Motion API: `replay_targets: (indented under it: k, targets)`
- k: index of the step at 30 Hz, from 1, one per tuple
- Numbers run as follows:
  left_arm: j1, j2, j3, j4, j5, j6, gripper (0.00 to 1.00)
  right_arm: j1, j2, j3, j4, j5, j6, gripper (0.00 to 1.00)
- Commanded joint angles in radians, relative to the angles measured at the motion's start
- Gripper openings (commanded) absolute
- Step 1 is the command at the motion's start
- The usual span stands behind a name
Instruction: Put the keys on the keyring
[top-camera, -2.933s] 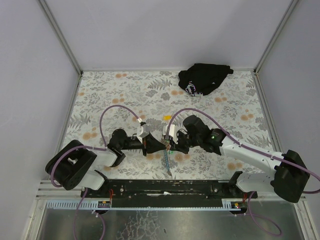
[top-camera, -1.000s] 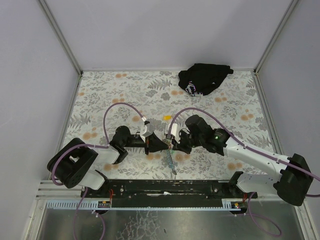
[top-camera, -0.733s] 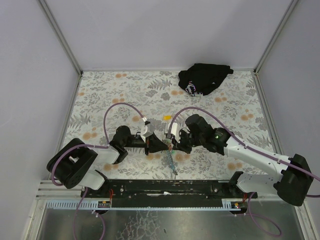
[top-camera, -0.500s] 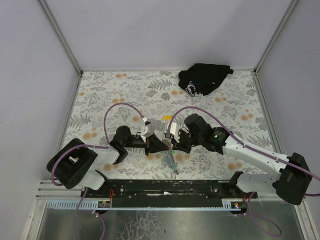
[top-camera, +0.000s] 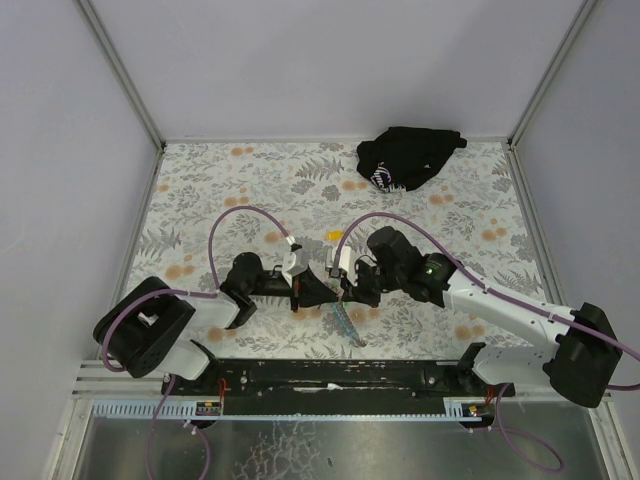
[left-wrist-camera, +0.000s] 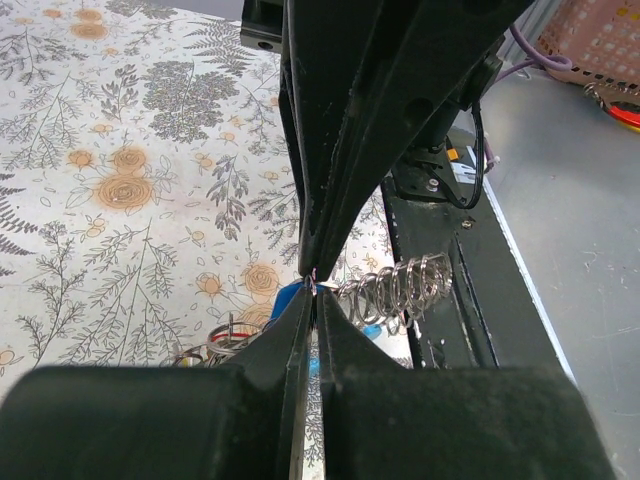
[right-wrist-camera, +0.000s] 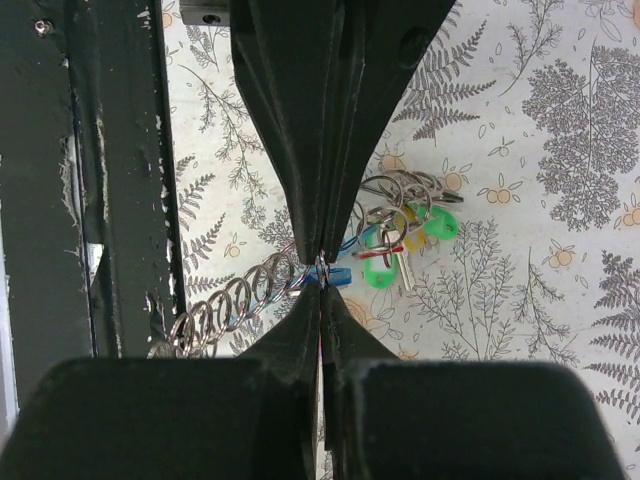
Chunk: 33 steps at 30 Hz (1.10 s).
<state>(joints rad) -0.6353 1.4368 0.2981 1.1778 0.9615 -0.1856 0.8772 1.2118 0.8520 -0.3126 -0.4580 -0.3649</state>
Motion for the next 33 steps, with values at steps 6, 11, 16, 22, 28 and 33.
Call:
replay_targets:
  k: [6,11,16,22,28,33]
  targets:
    - [-0.017,-0.007,0.008,0.083,-0.018,-0.003,0.00,0.007,-0.018,0.052,0.088,-0.122,-0.091,0.00]
    - [-0.017,-0.017,0.001,0.077,-0.072,-0.012,0.00,0.008,-0.038,0.026,0.085,-0.098,-0.093,0.00]
    - [-0.016,-0.019,0.005,0.063,-0.136,-0.048,0.00,0.008,-0.086,-0.020,0.101,-0.066,-0.106,0.00]
    - [-0.017,-0.038,-0.003,0.065,-0.206,-0.110,0.00,0.008,-0.094,-0.038,0.104,-0.045,-0.116,0.00]
    - [-0.017,-0.053,-0.005,0.063,-0.276,-0.173,0.00,0.008,-0.081,-0.040,0.097,-0.030,-0.124,0.00]
    - [-0.017,-0.075,-0.023,0.067,-0.363,-0.220,0.00,0.011,-0.071,-0.041,0.098,-0.028,-0.124,0.00]
